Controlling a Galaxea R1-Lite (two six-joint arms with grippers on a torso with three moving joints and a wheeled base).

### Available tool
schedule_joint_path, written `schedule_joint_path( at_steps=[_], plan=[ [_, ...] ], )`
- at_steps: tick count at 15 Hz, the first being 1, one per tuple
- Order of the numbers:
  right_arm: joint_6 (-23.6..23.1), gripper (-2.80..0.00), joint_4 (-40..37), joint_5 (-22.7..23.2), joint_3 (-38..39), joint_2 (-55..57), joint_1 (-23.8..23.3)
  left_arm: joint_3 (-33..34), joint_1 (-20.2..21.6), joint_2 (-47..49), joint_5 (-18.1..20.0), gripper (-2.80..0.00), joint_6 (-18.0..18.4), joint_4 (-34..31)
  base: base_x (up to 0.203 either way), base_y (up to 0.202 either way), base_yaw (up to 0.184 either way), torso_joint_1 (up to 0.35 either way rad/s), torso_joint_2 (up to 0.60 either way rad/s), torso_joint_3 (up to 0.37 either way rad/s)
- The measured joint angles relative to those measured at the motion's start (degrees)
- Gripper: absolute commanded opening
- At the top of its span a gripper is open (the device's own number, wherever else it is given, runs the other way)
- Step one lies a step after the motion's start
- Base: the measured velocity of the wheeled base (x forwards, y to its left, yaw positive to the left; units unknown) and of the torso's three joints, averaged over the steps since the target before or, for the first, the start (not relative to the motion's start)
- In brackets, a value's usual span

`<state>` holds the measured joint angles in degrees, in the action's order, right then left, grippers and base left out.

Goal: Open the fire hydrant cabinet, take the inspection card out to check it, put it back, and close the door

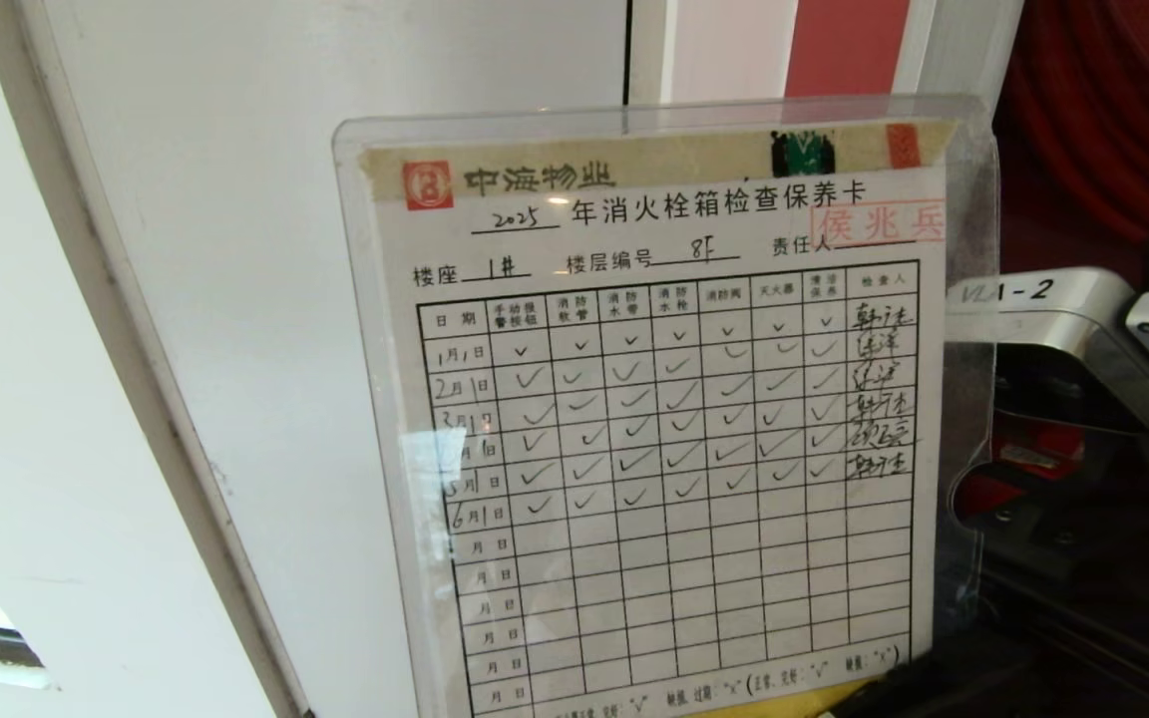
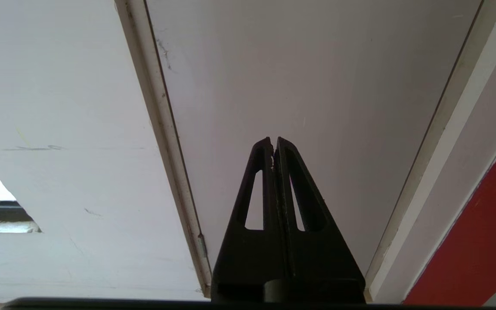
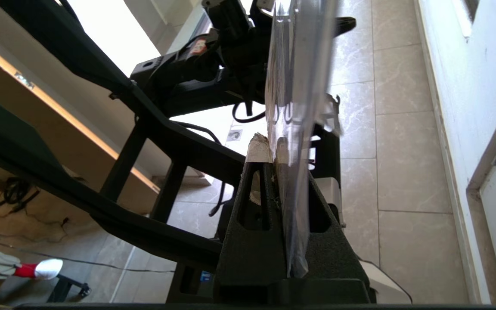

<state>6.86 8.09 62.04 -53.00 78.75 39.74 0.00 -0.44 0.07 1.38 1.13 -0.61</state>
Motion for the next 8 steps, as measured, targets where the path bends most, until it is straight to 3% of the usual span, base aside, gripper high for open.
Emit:
schedule_joint_path(
  at_steps=[5,8],
  plan=[
    [0.4,-2.8,-0.2,-0.5,0.2,-1.3,1.1,0.0,0.0,0.0,0.0,-2.8,0.0,0.0,0.0,0.0,0.0,0.0,0.0,0.0],
    [3.7,-2.8,0.2,-5.1,-0.1,-1.8,3.8,0.0,0.0,0.0,0.0,-2.8,0.0,0.0,0.0,0.0,0.0,0.0,0.0,0.0]
  ],
)
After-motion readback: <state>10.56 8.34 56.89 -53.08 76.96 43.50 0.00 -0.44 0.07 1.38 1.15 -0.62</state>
